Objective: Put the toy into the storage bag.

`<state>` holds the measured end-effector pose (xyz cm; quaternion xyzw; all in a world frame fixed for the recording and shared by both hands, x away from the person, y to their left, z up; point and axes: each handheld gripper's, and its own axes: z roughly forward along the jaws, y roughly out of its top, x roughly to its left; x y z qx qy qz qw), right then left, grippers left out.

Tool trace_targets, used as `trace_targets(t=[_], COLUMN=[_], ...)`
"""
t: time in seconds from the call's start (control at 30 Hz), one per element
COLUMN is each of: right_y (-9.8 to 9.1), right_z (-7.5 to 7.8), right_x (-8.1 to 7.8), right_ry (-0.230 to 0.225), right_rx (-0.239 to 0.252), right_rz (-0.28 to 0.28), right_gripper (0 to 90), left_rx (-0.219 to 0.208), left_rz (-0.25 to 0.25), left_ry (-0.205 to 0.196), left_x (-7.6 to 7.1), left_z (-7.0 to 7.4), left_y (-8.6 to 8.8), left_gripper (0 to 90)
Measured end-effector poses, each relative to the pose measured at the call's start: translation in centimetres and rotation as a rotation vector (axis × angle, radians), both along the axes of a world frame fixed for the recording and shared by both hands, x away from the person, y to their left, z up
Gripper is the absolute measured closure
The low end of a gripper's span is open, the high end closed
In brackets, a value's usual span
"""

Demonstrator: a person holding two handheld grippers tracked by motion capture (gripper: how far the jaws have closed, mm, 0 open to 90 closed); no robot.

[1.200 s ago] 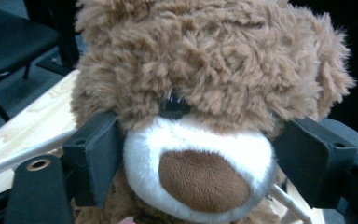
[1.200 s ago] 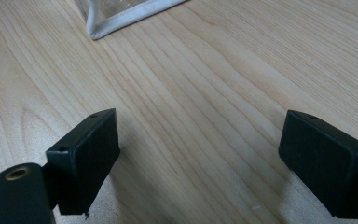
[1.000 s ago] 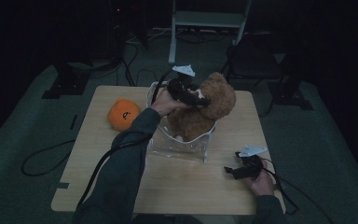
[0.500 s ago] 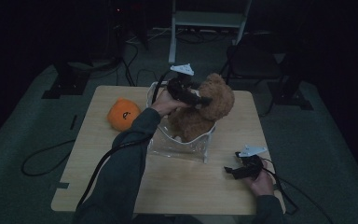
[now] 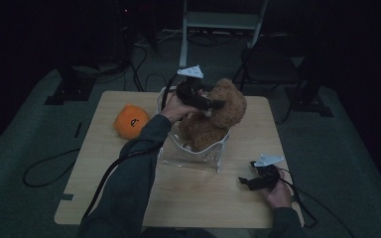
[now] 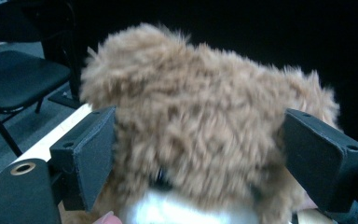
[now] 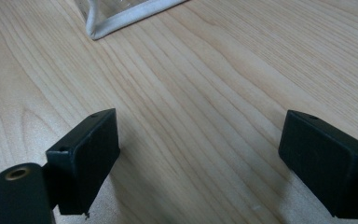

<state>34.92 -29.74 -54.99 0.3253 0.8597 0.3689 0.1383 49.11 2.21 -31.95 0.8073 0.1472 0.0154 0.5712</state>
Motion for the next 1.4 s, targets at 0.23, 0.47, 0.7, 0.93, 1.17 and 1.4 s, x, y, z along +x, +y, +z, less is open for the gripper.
trace_targets(t=[0.23,0.47,0.7,0.93,1.17,1.4], right_y=[0.0,0.0,0.0,0.0,0.0,0.0], right_z=[0.0,0.0,0.0,0.0,0.0,0.0], right_x=[0.0,0.0,0.0,0.0,0.0,0.0], right_ry=[0.0,0.0,0.001,0.001,0.001,0.001], right_rx=[0.0,0.0,0.001,0.001,0.001,0.0], right_rz=[0.0,0.0,0.0,0.0,0.0,0.0], right_gripper=[11.5,11.5,11.5,11.5,11.4,11.5], left_rx=[0.048,0.153,0.218,0.194,0.181,0.166], left_rz=[-0.004,-0.053,-0.113,-0.087,-0.056,-0.002], left_ry=[-0.003,0.018,0.014,0.024,0.005,-0.009], left_x=[-0.1,-0.5,-1.0,-1.0,-1.1,-1.2], left_z=[-0.2,-0.6,-0.8,-0.7,-0.2,0.4], left_y=[-0.4,-1.4,-1.7,-1.1,-0.4,1.0], left_gripper=[17.2,25.8,33.6,36.3,37.4,38.0])
